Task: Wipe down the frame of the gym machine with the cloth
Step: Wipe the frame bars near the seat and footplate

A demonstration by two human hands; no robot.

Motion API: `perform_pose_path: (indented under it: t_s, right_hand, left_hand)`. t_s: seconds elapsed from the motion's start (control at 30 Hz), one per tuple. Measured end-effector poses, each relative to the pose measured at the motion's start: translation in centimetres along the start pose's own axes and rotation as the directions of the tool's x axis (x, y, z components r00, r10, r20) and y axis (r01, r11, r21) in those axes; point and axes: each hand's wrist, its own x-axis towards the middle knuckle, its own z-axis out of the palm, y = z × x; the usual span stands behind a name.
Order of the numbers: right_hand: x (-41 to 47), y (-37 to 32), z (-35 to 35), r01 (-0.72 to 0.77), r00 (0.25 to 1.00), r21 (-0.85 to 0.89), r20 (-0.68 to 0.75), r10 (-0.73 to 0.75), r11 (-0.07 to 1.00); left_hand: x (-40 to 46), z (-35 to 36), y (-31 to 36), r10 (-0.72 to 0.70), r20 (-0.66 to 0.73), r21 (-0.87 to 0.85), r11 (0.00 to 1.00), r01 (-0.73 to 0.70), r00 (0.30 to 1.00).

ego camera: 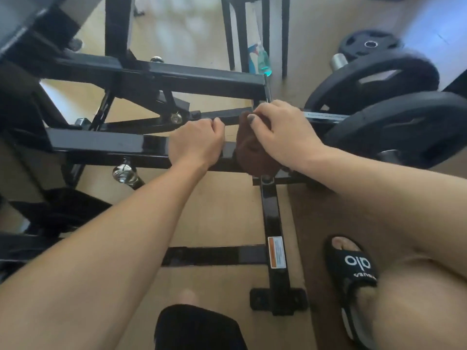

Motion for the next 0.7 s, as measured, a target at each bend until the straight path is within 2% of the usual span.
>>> perform_pose_path:
  t_s: [0.07, 0.23, 0.33, 0.43, 0.5, 0.6, 0.67, 0.7]
  right_hand:
    - [0.1, -1.1, -0.9, 0.033, 0.999, -0.013, 0.015, -0.033, 0.999]
    - [-3.2, -1.5, 1.3, 0.334, 0.941, -0.17, 0.112, -0.319, 0.927]
    - [-7.6, 0.9, 4.3, 0.498, 0.867, -0.219, 0.149, -0.476, 0.839]
    - [-10.3, 4.6, 7.1, 0.632, 0.769, -0.23, 0.302, -0.563, 0.74]
    - [-11.1, 7.0, 8.8, 0.606, 0.775, -0.23, 0.386, -0.5, 0.761]
    - [-11.7, 9.5, 11.2, 0.365, 0.882, -0.197, 0.385, -0.271, 0.91]
    - [-12.4, 10.7, 12.7, 0.28, 0.91, -0.206, 0.367, -0.191, 0.938]
    - [-12.8, 11.3, 13.6, 0.284, 0.903, -0.214, 0.387, -0.186, 0.935]
  left_hand:
    - [0.1, -0.1, -0.2, 0.021, -0.011, 0.017, 1.0, -0.021, 1.0]
    - [0.1, -0.3, 0.1, 0.0, 0.028, 0.093, 0.996, -0.002, 1.0]
    - [-0.1, 0.4, 0.0, -0.006, -0.017, 0.041, 0.999, 0.007, 1.0]
    - [-0.5, 0.1, -0.1, 0.003, -0.028, -0.014, 1.0, -0.004, 1.0]
    - [-0.8, 0.0, 0.3, 0.016, -0.108, -0.059, 0.998, -0.022, 0.994]
    - [-3.8, -0.1, 1.1, -0.004, -0.331, -0.104, 0.994, -0.032, 0.944]
    - [-7.5, 0.1, 1.7, 0.077, -0.487, -0.054, 0.992, -0.117, 0.87]
    - [-9.5, 0.7, 1.8, 0.159, -0.489, -0.035, 0.979, -0.201, 0.858]
